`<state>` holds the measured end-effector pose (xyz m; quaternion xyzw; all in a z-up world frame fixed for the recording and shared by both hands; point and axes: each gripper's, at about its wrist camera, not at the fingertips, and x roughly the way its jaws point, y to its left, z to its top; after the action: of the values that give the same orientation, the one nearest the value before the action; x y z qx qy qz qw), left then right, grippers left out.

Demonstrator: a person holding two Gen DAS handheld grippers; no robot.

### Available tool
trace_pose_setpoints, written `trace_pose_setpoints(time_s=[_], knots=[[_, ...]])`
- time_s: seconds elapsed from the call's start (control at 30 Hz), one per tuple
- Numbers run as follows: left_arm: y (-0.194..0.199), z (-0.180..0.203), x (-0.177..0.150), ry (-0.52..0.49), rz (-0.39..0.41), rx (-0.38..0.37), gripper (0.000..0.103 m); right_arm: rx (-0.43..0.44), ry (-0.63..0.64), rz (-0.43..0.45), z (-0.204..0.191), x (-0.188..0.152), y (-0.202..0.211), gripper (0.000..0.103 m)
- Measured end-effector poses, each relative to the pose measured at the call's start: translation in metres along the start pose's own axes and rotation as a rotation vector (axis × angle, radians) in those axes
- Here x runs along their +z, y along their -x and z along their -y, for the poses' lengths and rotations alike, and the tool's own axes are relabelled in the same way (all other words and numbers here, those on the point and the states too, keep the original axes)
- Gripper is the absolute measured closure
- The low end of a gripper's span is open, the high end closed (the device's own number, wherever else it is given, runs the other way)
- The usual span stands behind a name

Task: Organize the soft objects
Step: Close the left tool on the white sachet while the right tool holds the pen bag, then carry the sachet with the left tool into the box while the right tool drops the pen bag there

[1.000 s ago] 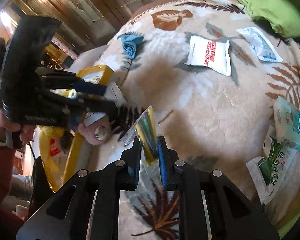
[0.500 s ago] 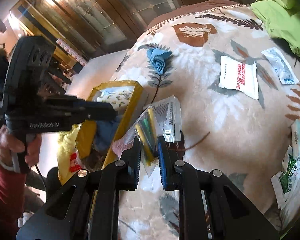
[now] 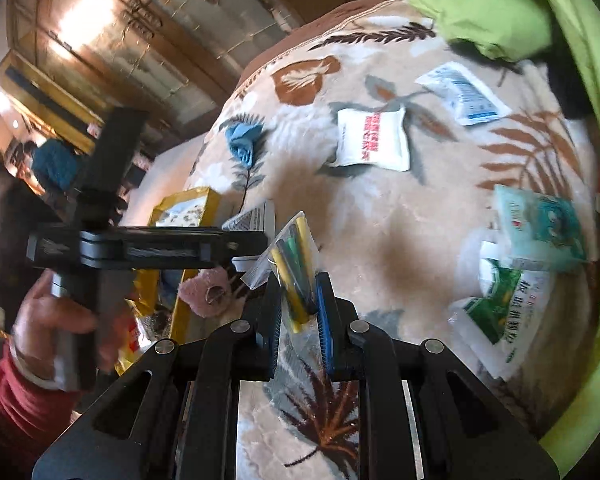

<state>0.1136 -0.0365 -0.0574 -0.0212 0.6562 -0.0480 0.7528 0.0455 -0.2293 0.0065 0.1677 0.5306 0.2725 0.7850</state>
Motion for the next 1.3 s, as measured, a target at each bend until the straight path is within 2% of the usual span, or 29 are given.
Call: trace_pose_setpoints(time_s=[0.1,0.17,0.2,0.23,0.27,0.3,0.33,0.4,0.63,0.73,0.87,1.03,1.17,1.3], knots=[[-0.011,0.004,0.003,0.017,0.009,0.052,0.021,0.019,-0.012,0.019,0.004,0.001,0.006,0.087],[-0.014,0.009,0.004,0.012,-0.002,0.008,0.022,0.027,-0.018,0.028,0.005,0.001,0.008,0.088],[-0.013,0.009,0.003,0.019,0.001,-0.009,0.028,0.03,-0.02,0.033,0.006,0.001,0.009,0.088],[-0.012,0.01,0.003,0.018,0.007,-0.013,0.059,0.032,-0.025,0.037,0.007,0.001,0.01,0.088],[-0.011,0.008,0.003,0.012,0.0,-0.018,0.077,0.034,-0.033,0.041,0.009,0.001,0.011,0.088],[-0.009,0.004,0.002,0.01,-0.002,-0.026,0.086,0.037,-0.044,0.046,0.011,0.002,0.012,0.088],[-0.008,0.0,0.0,0.006,-0.01,-0.047,0.089,0.042,-0.052,0.051,0.012,0.002,0.014,0.088],[-0.002,-0.011,-0.004,0.018,-0.013,-0.078,0.09,0.048,-0.057,0.054,0.012,0.001,0.017,0.088],[0.039,-0.045,-0.019,0.053,0.069,-0.173,0.092,0.057,0.0,0.029,-0.01,-0.002,0.009,0.088],[0.064,-0.057,-0.027,0.058,0.102,-0.19,0.092,0.065,0.021,0.013,-0.023,-0.003,0.004,0.088],[0.102,-0.081,-0.047,0.073,0.166,-0.168,0.092,0.09,0.081,-0.011,-0.051,-0.003,-0.004,0.088],[0.128,-0.12,-0.065,0.119,0.218,-0.062,0.092,0.153,0.133,-0.071,-0.092,-0.005,-0.033,0.088],[0.121,-0.157,-0.072,0.197,0.218,0.008,0.092,0.171,0.21,-0.128,-0.131,-0.01,-0.063,0.088],[0.098,-0.172,-0.076,0.226,0.172,0.007,0.092,0.115,0.268,-0.191,-0.159,-0.016,-0.096,0.088]])
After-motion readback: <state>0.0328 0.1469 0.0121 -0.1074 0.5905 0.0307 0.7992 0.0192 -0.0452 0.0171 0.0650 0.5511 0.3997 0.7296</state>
